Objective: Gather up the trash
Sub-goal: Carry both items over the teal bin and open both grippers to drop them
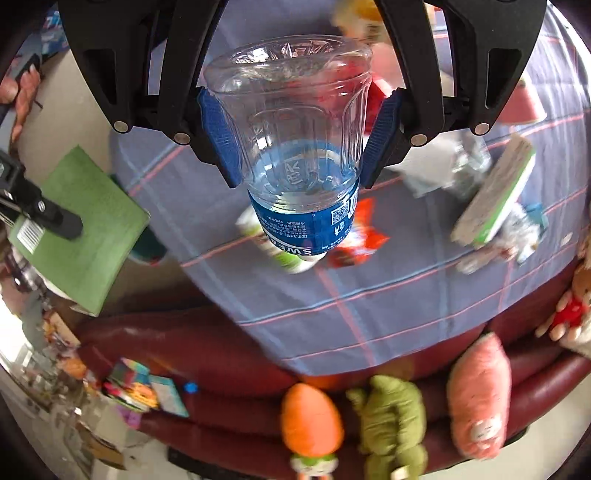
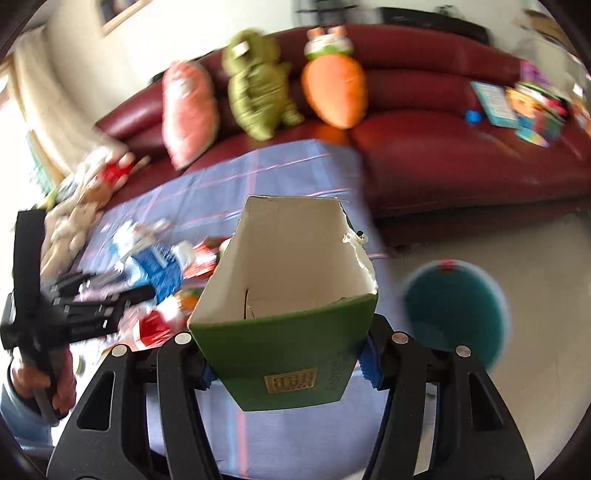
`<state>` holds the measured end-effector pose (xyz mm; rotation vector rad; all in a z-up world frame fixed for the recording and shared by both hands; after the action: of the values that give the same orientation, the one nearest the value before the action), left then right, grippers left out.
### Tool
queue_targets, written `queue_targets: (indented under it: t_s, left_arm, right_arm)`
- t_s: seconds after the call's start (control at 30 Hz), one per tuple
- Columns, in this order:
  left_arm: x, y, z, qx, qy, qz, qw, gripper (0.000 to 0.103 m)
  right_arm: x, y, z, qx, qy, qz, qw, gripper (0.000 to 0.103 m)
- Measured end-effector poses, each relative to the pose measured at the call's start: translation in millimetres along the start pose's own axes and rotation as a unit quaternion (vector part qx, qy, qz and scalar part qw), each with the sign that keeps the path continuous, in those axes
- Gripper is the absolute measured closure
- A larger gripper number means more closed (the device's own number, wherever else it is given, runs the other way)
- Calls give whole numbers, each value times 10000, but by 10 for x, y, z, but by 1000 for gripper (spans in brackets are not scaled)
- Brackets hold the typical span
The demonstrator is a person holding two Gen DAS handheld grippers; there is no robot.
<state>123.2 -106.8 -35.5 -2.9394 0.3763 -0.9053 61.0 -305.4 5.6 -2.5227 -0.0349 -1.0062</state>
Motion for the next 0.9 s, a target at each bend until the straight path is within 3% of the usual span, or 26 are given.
queue_targets:
  t_s: [0.23, 0.43, 0.63, 0.9]
  left_arm:
    - [286, 1393, 132, -719, 20, 974, 9926, 36]
    - [354, 2365, 485, -858, -244, 1672, 9819, 36]
    - [351, 2965, 895, -923, -633, 1992, 9735, 36]
    - [180, 3319, 1306, -827, -1138, 2117, 9672, 34]
  right_arm:
    - [-75, 1159, -527, -801, 387, 816, 9927, 47]
    - [-371, 1926, -607, -1108, 340, 1559, 9809, 47]
    - [-501, 2380, -537, -1185, 203, 1955, 9733, 47]
    - [-478, 2654, -443, -1243, 44, 2080, 9702, 47]
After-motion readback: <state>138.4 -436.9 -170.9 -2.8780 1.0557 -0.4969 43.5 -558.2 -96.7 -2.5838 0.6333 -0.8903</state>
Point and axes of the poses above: each gripper's, at about its wrist camera, not at the fingertips, and z roughly the way its jaws point, y to its right, x to its top, the point moved 8 cm from there along z, roughly the way its jaws point, and after that the axes turned 12 degrees about x, right-handed, at the moved point
